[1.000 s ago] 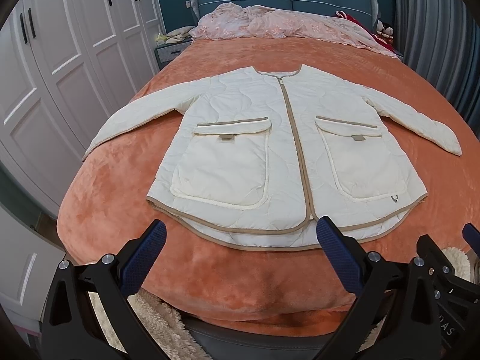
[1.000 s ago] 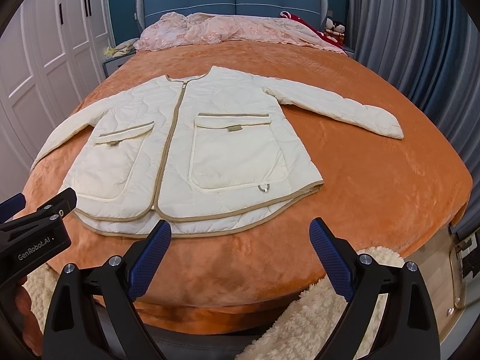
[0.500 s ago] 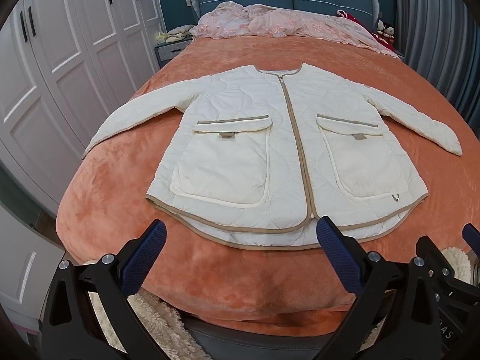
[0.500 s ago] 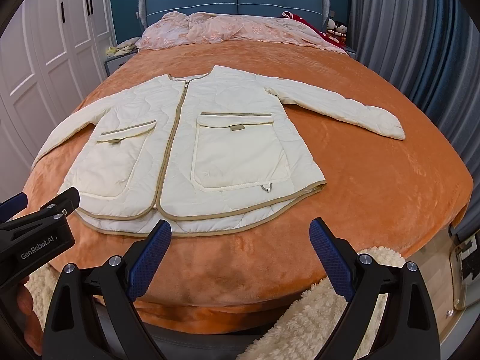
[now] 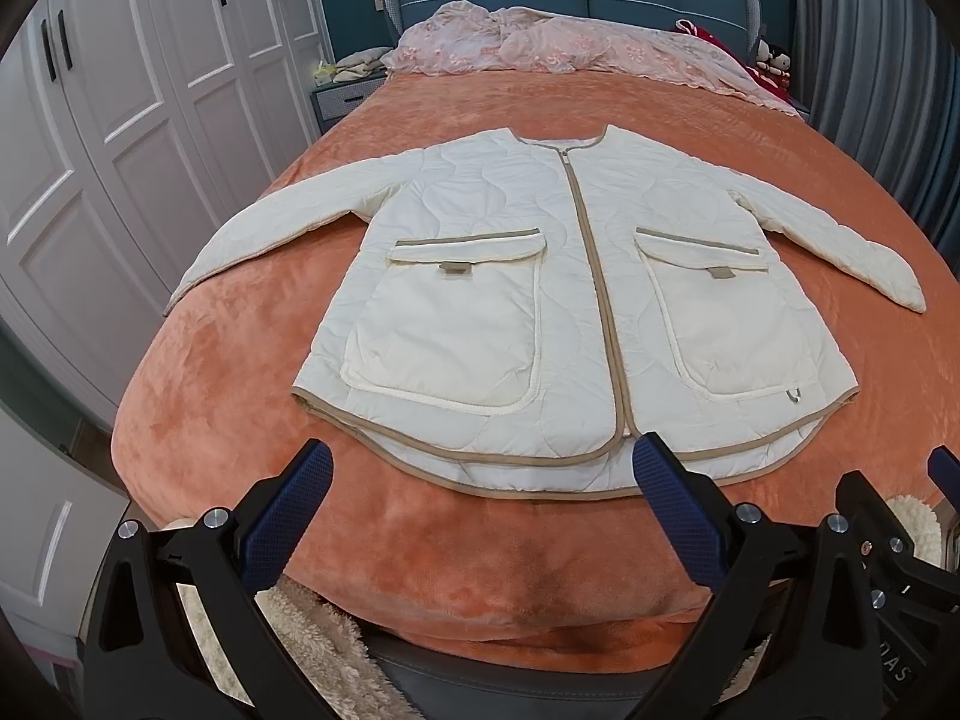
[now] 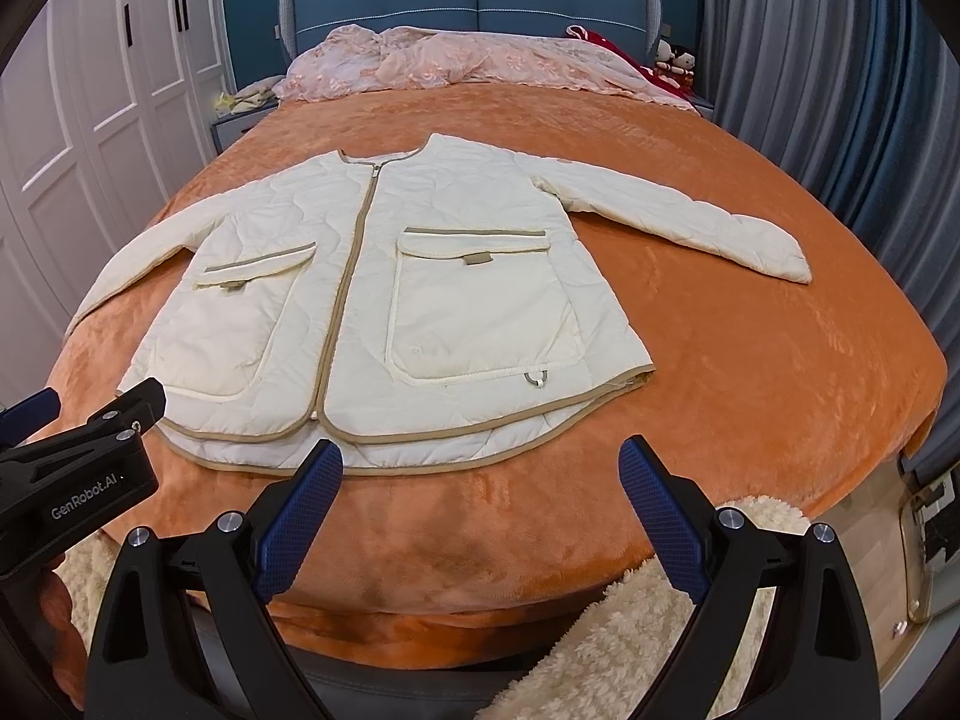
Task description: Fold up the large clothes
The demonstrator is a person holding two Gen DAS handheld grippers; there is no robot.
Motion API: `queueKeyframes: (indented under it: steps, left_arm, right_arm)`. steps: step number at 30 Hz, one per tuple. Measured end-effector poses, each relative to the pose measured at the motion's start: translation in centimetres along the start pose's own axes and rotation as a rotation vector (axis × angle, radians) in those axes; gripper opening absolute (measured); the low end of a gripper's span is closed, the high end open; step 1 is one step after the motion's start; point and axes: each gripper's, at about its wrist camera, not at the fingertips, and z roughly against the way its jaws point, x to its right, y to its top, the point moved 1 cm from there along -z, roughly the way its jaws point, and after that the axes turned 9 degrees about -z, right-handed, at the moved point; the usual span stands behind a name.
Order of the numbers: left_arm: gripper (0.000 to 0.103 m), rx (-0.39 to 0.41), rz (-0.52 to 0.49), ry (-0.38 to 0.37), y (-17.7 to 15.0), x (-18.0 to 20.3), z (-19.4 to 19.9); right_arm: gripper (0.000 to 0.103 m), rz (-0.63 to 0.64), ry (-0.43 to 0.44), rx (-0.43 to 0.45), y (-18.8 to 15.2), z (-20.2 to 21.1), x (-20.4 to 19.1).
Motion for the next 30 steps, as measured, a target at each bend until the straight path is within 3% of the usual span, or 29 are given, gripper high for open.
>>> queueKeyframes:
  steps: [30]
  left_arm:
    - [0.098, -0.017, 0.011, -0.001, -0.51, -0.55, -0.87]
  right_arm:
    - [0.091, 0.006, 0.004, -0.004, -0.13, -0.14, -0.16]
